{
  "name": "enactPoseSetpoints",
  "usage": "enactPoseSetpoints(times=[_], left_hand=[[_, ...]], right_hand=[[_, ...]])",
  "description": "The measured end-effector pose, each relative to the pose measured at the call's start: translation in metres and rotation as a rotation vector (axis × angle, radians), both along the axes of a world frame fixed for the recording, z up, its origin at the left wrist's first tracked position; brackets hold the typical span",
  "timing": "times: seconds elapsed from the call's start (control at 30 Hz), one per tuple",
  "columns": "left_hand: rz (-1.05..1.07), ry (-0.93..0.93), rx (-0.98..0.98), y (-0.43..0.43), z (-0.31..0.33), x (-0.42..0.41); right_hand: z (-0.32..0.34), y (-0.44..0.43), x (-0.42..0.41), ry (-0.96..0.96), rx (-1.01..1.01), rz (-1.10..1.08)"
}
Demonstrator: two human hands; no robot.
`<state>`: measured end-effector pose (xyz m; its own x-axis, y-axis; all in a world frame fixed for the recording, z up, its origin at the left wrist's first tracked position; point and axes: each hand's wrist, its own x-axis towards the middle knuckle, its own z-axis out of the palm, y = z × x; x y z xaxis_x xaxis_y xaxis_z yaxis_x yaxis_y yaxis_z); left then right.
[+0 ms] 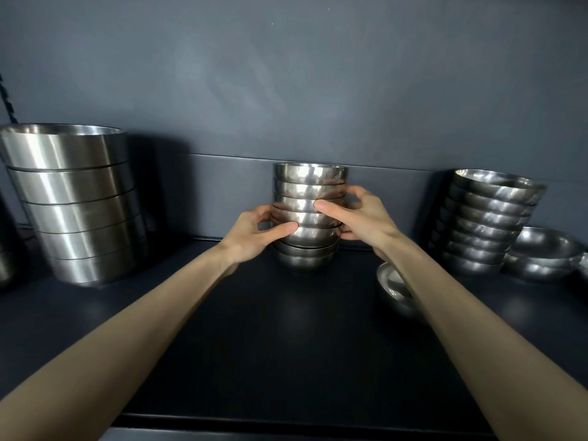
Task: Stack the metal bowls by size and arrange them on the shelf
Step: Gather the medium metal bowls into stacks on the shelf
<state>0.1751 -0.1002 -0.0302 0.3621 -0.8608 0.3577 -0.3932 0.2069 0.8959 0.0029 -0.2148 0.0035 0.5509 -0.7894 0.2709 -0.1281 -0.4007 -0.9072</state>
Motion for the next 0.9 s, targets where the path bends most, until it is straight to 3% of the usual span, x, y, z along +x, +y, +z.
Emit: enactPoseSetpoints(times=[0.53, 0.9], left_hand=[[0.018, 0.009, -0.074, 0.001, -0.006, -0.002], [0.004, 0.051, -0.102, -0.004, -0.019, -0.003]], right_hand=[[-0.01, -0.001, 0.003, -0.05, -0.092, -0.013], [-0.015, -0.002, -0.002, -0.048, -0.049, -0.017]])
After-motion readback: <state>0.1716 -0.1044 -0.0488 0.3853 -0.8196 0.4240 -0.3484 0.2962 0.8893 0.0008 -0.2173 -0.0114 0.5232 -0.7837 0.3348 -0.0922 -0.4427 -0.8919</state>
